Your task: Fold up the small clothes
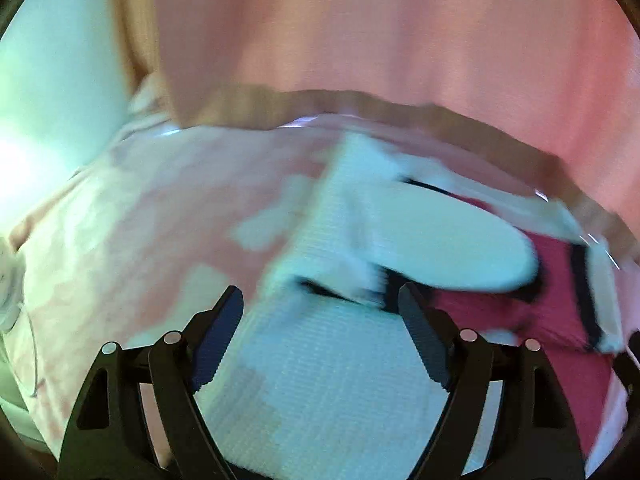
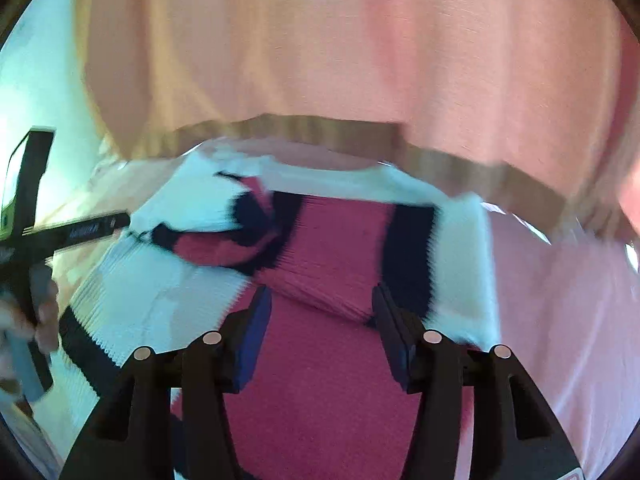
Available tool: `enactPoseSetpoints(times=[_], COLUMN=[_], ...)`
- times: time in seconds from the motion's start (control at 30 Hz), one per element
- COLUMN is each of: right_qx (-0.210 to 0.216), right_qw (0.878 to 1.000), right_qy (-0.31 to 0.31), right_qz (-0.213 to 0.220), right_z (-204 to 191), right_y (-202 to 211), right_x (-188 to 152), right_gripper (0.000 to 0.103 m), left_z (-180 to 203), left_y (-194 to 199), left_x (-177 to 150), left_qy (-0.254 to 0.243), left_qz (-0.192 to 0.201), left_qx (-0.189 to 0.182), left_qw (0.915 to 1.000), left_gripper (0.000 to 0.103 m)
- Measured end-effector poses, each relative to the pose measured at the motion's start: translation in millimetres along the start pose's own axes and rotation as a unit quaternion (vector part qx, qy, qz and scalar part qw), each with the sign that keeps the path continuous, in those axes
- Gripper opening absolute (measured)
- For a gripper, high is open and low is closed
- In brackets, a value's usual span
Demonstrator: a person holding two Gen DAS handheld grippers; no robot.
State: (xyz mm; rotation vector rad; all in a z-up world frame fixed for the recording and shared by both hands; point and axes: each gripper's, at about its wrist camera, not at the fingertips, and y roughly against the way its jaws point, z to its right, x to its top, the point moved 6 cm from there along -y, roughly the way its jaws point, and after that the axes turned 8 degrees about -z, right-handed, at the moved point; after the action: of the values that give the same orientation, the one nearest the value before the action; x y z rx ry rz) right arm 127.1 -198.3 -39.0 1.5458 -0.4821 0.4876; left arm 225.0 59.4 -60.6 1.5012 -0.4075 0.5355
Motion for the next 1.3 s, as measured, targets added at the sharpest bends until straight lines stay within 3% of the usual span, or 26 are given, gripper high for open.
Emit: enactPoseSetpoints(times=[0.07,0.13,0.27,0.33,0.37,0.4,0.43,0.5,0.53,0.6,0.67,0.7,0.73,0.77,0.83,0.87,0.97,1.03,1.1,1.2,1.27,1.3], right_qx=[-0.004,-0.002,-0.02,-0.021,-0.017,-0.008,0.01,0.056,0.085,0.092,0.04,0.006,0.007,0.034,0.061,0.061,0.067,0.077,0.09,0.09,0.088,0.09], right_qw=[0.999,0.997,0.99,0.989,0.989,0.99,0.993,0.998,0.991,0.971,0.966,0.963,0.958,0.95,0.944,0.946,0.952,0.951,0.945,0.939,0.938,0.937], right_qy=[0.038,0.08,0.139,0.139,0.129,0.118,0.09,-0.012,-0.099,-0.216,-0.254,-0.27,-0.284,-0.306,-0.321,-0.315,-0.298,-0.297,-0.312,-0.329,-0.334,-0.335], right_qz=[0.01,0.008,-0.032,-0.05,-0.066,-0.074,-0.078,-0.039,-0.008,0.028,0.012,-0.018,-0.034,-0.047,-0.048,-0.043,-0.034,-0.03,-0.042,-0.051,-0.039,-0.037], right_z=[-23,-50,-82,-85,-85,-82,-75,-46,-14,41,75,93,102,110,117,119,120,119,123,125,126,127], right_y=[-8,-27,-78,-98,-111,-117,-115,-89,-66,-40,-39,-46,-49,-51,-46,-41,-35,-36,-50,-74,-77,-79], right_x=[15,36,61,66,70,71,75,85,84,62,32,10,-4,-20,-32,-33,-23,-13,-9,-7,-2,0], right_gripper=[0.053,0.06,0.062,0.062,0.061,0.033,0.017,0.015,0.015,0.017,0.033,0.034,0.034,0.034,0.035,0.036,0.051,0.055,0.055,0.054,0.052,0.04], left_z=[-11,-15,-17,-17,-17,-17,-18,-20,-20,-21,-18,-18,-19,-19,-18,-16,-5,7,16,18,13,10], left_y=[-14,-28,-50,-60,-65,-68,-70,-71,-71,-73,-71,-70,-70,-69,-60,-51,-32,-24,-31,-54,-60,-61], left_x=[2,5,7,6,5,5,6,7,8,7,5,4,4,4,3,2,-3,-7,-11,-13,-4,1], left_qy=[0.003,-0.004,-0.032,-0.038,-0.04,-0.04,-0.04,-0.041,-0.041,-0.041,-0.044,-0.043,-0.042,-0.04,-0.031,-0.024,0.003,0.034,0.057,0.106,0.134,0.138], left_qz=[-0.011,-0.019,-0.032,-0.045,-0.051,-0.053,-0.054,-0.056,-0.057,-0.058,-0.058,-0.055,-0.056,-0.058,-0.058,-0.057,-0.064,-0.077,-0.099,-0.129,-0.112,-0.106], left_qx=[0.009,0.02,0.045,0.054,0.058,0.061,0.063,0.066,0.065,0.065,0.068,0.069,0.07,0.07,0.057,0.041,-0.037,-0.117,-0.162,-0.182,-0.172,-0.159], left_qw=[0.9999,0.9996,0.998,0.9968,0.9963,0.9959,0.9957,0.9954,0.9954,0.9954,0.9951,0.9952,0.9951,0.9951,0.9962,0.9973,0.9973,0.9896,0.9803,0.9691,0.9696,0.972], left_gripper=[0.077,0.077,0.077,0.077,0.077,0.077,0.077,0.077,0.077,0.078,0.078,0.078,0.078,0.078,0.076,0.076,0.077,0.077,0.077,0.076,0.071,0.055])
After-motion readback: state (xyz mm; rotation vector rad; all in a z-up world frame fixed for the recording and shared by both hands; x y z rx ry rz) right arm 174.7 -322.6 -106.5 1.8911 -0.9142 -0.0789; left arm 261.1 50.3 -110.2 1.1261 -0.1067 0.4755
